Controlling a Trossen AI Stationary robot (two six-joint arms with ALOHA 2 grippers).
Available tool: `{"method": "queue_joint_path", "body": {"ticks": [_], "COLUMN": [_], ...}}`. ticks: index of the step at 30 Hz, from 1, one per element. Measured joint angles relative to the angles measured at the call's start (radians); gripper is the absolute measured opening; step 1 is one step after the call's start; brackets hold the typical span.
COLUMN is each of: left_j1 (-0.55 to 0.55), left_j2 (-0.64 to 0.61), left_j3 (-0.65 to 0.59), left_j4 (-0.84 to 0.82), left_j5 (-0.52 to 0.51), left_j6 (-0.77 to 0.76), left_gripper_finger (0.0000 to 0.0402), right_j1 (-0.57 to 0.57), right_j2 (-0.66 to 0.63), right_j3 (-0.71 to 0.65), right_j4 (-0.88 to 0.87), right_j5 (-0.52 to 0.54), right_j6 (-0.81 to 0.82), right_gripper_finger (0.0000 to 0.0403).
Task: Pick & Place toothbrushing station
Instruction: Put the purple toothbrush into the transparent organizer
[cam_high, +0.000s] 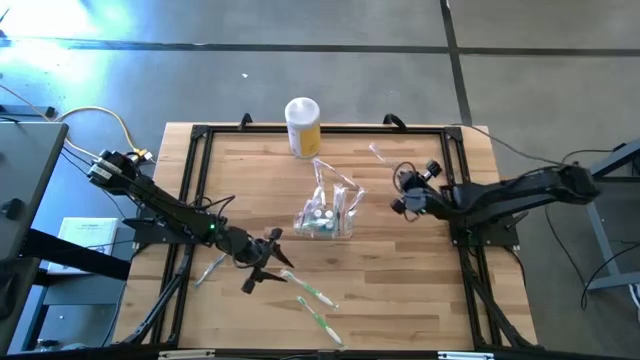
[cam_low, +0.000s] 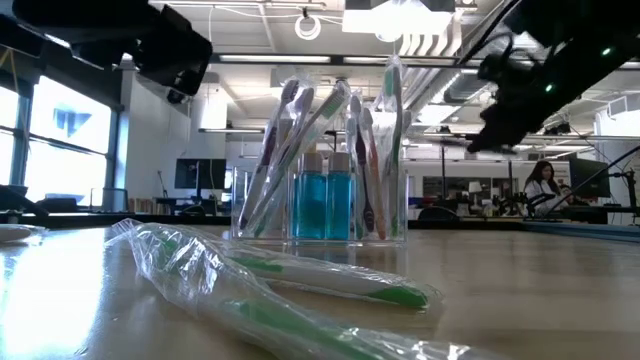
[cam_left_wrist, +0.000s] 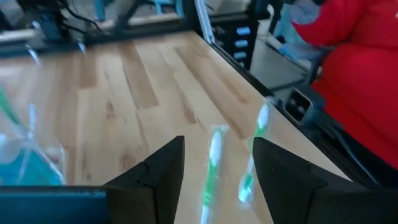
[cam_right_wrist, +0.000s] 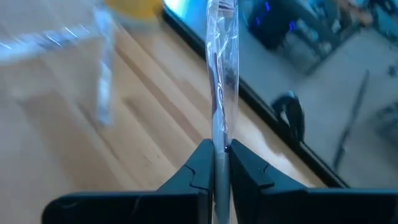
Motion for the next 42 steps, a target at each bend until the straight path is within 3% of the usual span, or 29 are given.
{"method": "queue_joint_path", "body": {"ticks": [6, 11, 18, 21, 28, 38, 42], "left_j1": [0.000, 0.000, 0.000, 0.000, 0.001, 0.064, 0.082], "left_j2": [0.000, 0.000, 0.000, 0.000, 0.132, 0.322, 0.337], "left_j3": [0.000, 0.000, 0.000, 0.000, 0.017, 0.195, 0.240], "left_j4": [0.093, 0.213, 0.327, 0.354, 0.520, 0.514, 0.495], "left_j5": [-0.158, -0.189, -0.191, -0.191, -0.192, -0.213, -0.220], "left_j6": [0.027, 0.091, 0.152, 0.160, 0.187, 0.217, 0.204], "left_gripper_finger": [0.0184, 0.0184, 0.0184, 0.0184, 0.0184, 0.0184, 0.0184], "right_j1": [0.232, 0.438, 0.666, 0.710, 0.672, 0.540, 0.502], "right_j2": [-0.109, -0.116, -0.081, -0.046, 0.137, 0.321, 0.360], "right_j3": [0.002, 0.002, 0.004, 0.004, 0.004, 0.004, 0.004], "right_j4": [0.011, 0.134, 0.622, 0.767, 0.968, 1.178, 1.182], "right_j5": [0.149, 0.236, 0.257, 0.171, -0.153, -0.400, -0.427], "right_j6": [0.017, -0.014, -0.429, -0.538, -0.542, -0.537, -0.501], "right_gripper_finger": [0.0020, 0.0020, 0.0020, 0.0020, 0.0020, 0.0020, 0.0020]}}
